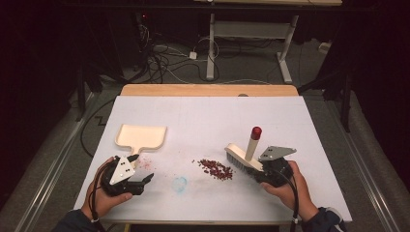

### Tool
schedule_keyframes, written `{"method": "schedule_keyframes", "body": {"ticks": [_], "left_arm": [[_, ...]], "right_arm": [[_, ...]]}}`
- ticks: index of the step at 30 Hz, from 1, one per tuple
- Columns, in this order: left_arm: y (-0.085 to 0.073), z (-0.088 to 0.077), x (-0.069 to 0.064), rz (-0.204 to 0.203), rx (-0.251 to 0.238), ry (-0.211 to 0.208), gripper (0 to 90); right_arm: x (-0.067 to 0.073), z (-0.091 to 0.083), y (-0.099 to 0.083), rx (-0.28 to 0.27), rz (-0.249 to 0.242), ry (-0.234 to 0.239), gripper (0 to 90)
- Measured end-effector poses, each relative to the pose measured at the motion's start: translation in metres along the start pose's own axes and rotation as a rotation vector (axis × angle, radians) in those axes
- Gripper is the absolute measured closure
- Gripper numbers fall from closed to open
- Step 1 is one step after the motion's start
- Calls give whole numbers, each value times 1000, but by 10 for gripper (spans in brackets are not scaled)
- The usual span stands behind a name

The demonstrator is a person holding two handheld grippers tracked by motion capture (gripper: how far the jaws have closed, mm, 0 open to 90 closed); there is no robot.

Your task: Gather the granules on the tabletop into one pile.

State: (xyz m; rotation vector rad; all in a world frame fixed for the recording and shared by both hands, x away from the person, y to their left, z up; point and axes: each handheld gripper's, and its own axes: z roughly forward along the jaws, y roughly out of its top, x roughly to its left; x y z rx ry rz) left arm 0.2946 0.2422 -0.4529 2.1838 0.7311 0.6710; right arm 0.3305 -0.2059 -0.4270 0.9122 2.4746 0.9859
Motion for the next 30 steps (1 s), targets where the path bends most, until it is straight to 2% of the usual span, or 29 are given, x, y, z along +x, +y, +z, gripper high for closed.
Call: {"method": "schedule_keyframes", "body": {"ticks": [3, 9, 18, 21, 23, 26, 30], "left_arm": [[1, 1, -1, 2, -1, -1, 198], [1, 1, -1, 3, -2, -4, 198], [1, 1, -1, 3, -4, -8, 198], [1, 0, 0, 1, -5, -7, 198], [1, 0, -1, 1, -6, -6, 198], [1, 0, -1, 2, -5, -7, 198], [1, 0, 0, -2, -6, -6, 198]], "right_arm": [[9, 5, 5, -3, -3, -22, 681], [24, 20, 14, -44, 42, -70, 681], [46, 32, 21, -68, -17, -155, 681], [50, 33, 23, -91, -25, -163, 681], [52, 35, 25, -91, -28, -160, 681], [53, 37, 27, -94, -48, -180, 681], [48, 33, 32, -122, -33, -207, 681]]}}
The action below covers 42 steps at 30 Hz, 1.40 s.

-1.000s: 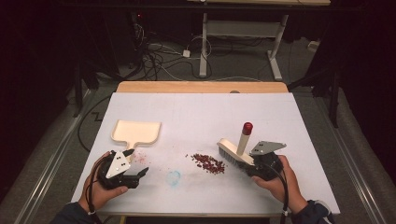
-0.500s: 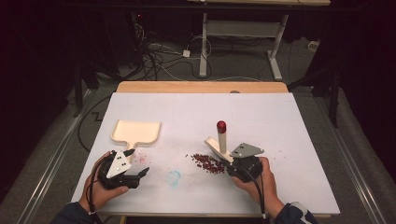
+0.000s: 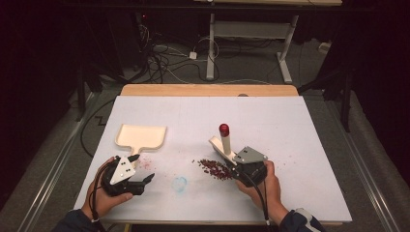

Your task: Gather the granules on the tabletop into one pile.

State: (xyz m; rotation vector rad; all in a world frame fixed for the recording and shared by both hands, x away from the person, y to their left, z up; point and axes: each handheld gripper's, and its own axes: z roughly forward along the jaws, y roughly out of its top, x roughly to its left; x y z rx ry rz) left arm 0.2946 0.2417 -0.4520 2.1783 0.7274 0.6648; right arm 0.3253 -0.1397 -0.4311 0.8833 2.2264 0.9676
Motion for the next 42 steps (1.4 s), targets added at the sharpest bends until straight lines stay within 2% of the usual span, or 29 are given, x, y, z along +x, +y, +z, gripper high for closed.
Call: {"method": "schedule_keyframes", "body": {"ticks": [1, 3, 4, 5, 6, 7, 8, 9, 10, 11, 12, 13, 17, 19, 21, 23, 25, 26, 28, 29, 32, 42], "left_arm": [[0, 0, 0, -1, 0, 0, 198], [0, 0, 0, -1, -1, 1, 198], [0, 0, 0, -2, -1, 2, 198], [0, 0, 1, 1, 0, 2, 198], [0, -1, 1, -1, -2, 3, 198], [0, -1, 1, -3, -3, 3, 198], [0, -1, 1, -3, -3, 4, 198], [0, -1, 2, 0, -1, 3, 198], [-1, -1, 2, 0, 2, 3, 198], [-1, -1, 2, 0, 1, 2, 198], [-1, -2, 2, 0, 0, 0, 198], [-1, -2, 2, 0, -1, 0, 198], [-2, -2, 2, 3, 7, 0, 200], [-2, -2, 0, 23, 19, 5, 203], [-2, -4, -1, 36, 15, 4, 203], [-1, -5, -2, 35, 10, 3, 203], [0, -5, -2, 37, 10, 2, 203], [0, -5, -3, 42, 13, 4, 203], [1, -5, -3, 47, 15, 3, 202], [1, -5, -4, 47, 13, 0, 203], [2, -4, -5, 53, 16, -3, 203], [3, -2, -5, 56, 14, -15, 203]], "right_arm": [[-2, -1, 2, -15, 21, -6, 681], [-2, -5, 10, -58, 78, 19, 681], [1, -7, 15, -84, 92, 26, 681], [6, -7, 19, -112, 107, 43, 681], [18, -5, 27, -150, 154, 102, 681], [18, -5, 27, -150, 154, 102, 681], [24, -2, 31, -164, 178, 130, 681], [30, 2, 33, -173, 203, 154, 681], [43, 13, 37, -172, 250, 197, 681], [50, 18, 39, -164, 255, 211, 681], [50, 18, 39, -164, 255, 211, 681], [56, 23, 40, -161, 255, 222, 682], [74, 41, 39, -147, 290, 218, 682], [78, 44, 36, -149, 284, 177, 681], [78, 48, 33, -130, 255, 161, 681], [73, 50, 29, -93, 291, 156, 681], [67, 48, 25, -88, 293, 125, 681], [64, 46, 22, -82, 299, 127, 682], [60, 40, 17, -63, 268, 109, 681], [57, 38, 14, -55, 266, 112, 681], [48, 32, 7, -33, 310, 117, 681], [36, 16, 2, -21, 329, 118, 682]]}}
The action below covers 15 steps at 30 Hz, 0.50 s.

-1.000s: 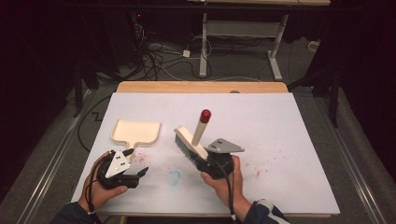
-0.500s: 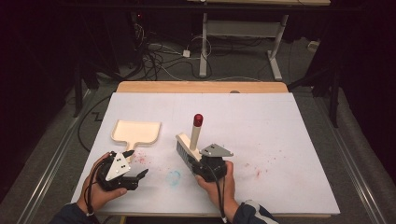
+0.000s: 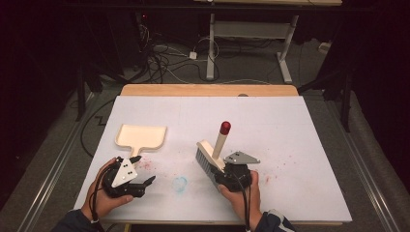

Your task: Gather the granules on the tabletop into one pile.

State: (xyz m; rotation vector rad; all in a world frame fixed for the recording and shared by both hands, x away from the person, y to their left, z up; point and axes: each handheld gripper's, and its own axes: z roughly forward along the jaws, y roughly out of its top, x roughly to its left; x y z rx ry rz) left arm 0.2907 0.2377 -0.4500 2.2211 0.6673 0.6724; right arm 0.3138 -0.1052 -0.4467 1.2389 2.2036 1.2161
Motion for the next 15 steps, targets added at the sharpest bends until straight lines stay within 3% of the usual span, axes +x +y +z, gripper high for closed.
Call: {"method": "schedule_keyframes", "body": {"ticks": [6, 7, 9, 15], "left_arm": [[0, 0, 1, -3, -3, 0, 203], [0, 0, 1, -4, -2, 0, 203], [0, 0, 1, -4, -3, -1, 203], [0, 1, 1, -4, -1, -1, 203]], "right_arm": [[-2, -15, 7, -33, -6, 10, 682], [-4, -18, 10, -48, -28, 13, 682], [-6, -26, 13, -65, -12, 23, 682], [-20, -43, 24, -101, -62, 27, 681]]}}
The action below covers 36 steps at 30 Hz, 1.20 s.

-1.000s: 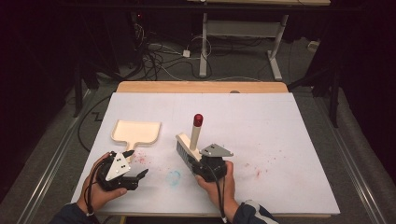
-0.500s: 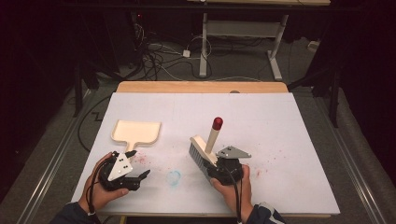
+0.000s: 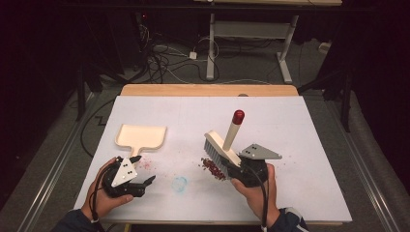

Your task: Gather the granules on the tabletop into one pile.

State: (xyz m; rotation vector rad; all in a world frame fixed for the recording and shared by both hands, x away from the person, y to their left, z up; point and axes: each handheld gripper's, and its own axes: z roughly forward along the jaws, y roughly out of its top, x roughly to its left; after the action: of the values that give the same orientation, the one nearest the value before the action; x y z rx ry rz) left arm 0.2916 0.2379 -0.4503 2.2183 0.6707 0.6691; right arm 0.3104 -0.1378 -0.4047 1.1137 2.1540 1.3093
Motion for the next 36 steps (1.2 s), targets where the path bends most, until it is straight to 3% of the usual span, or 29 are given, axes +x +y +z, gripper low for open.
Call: {"method": "schedule_keyframes", "body": {"ticks": [2, 4, 6, 7, 9, 11, 12, 14, 16, 20, 22, 26, 31, 36], "left_arm": [[0, 0, 0, 0, 2, 1, 203], [0, 0, 0, 1, 3, 1, 203], [0, 0, 0, 0, 3, 3, 203], [0, 1, 1, 0, 3, 3, 203], [0, 1, 1, -2, 6, 4, 203], [0, 2, 1, -3, 11, 4, 202], [-1, 3, 2, -4, 13, 5, 203], [-1, 4, 2, -5, 21, 7, 203], [-1, 5, 3, -10, 25, 8, 203], [-3, 7, 4, -18, 35, 8, 203], [-4, 7, 4, -20, 39, 5, 203], [-5, 7, 2, -13, 47, 3, 203], [-5, 7, 3, -14, 49, 0, 204], [-4, 8, 2, -9, 53, -2, 203]], "right_arm": [[-7, -2, 2, 13, -24, 7, 680], [-14, 0, 4, 22, -87, 29, 680], [-20, 3, 5, 19, -146, -4, 680], [-25, 6, 6, 9, -184, 18, 680], [-31, 12, 9, 8, -238, 14, 681], [-37, 22, 13, 15, -295, 76, 680], [-38, 28, 15, 21, -324, 74, 680], [-42, 41, 19, 17, -376, 117, 680], [-45, 55, 24, 26, -380, 154, 680], [-44, 78, 29, 21, -421, 221, 680], [-37, 89, 28, 47, -461, 205, 680], [-26, 103, 23, 101, -551, 244, 679], [-24, 97, 16, 120, -629, 341, 680], [-36, 81, 9, 138, -672, 398, 679]]}}
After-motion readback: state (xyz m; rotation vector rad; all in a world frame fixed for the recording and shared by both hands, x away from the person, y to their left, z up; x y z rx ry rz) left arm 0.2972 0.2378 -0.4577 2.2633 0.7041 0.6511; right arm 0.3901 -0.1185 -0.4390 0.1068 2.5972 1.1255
